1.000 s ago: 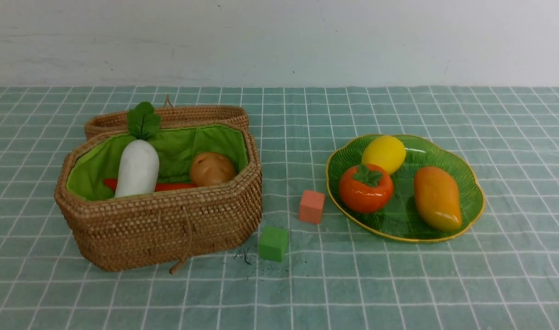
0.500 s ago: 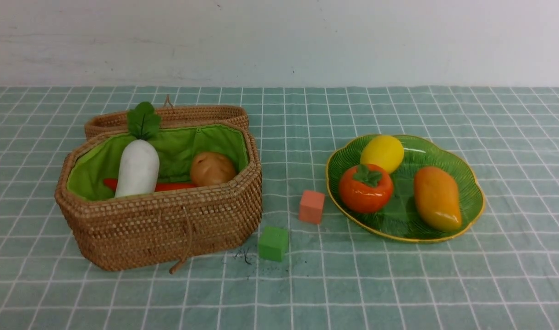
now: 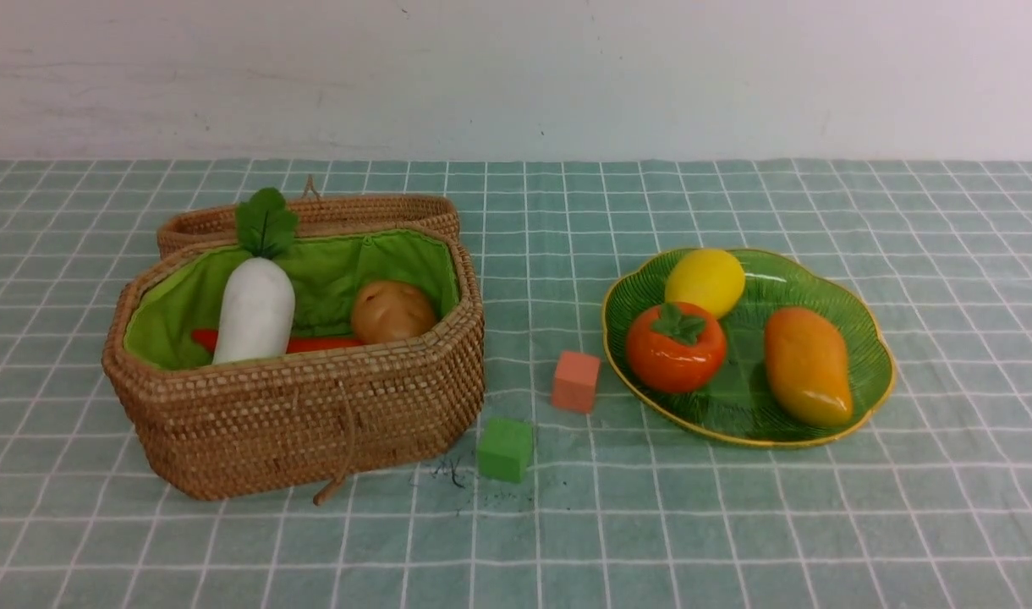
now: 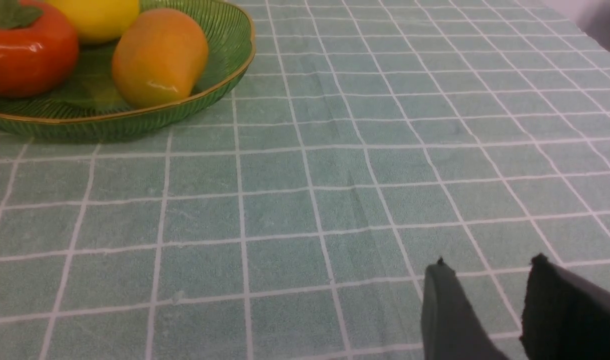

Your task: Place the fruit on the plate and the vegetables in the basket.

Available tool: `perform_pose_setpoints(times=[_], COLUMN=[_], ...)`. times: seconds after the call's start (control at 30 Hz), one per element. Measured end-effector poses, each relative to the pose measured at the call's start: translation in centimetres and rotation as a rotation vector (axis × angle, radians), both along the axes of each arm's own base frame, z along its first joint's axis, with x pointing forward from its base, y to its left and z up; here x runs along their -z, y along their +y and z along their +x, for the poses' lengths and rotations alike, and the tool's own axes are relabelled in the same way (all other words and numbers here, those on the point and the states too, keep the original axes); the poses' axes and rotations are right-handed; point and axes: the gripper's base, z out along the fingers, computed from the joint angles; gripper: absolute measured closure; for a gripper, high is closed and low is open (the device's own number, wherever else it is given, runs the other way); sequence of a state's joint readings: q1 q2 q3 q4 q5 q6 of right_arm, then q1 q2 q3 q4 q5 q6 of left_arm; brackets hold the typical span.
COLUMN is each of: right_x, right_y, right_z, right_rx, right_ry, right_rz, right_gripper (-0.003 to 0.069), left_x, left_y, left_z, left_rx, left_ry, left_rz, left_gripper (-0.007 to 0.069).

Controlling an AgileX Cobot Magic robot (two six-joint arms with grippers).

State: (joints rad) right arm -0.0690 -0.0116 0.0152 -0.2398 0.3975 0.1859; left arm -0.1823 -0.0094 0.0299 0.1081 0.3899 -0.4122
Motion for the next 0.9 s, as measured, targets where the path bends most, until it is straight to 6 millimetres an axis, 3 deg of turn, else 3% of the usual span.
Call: perform_pose_setpoints(times=[0.9], right_x=[0.00], right_y=[0.00], right_z=[0.00], right_rx=[0.000], right_ry=[0.000], right_rz=[0.000], right_gripper=[0.0419], left_x=[0.03], left_y=[0.22], left_z=[0.02], left_rx=[-0.043], left_ry=[0.001], left_rz=[-0.001], left_gripper=[0.0638])
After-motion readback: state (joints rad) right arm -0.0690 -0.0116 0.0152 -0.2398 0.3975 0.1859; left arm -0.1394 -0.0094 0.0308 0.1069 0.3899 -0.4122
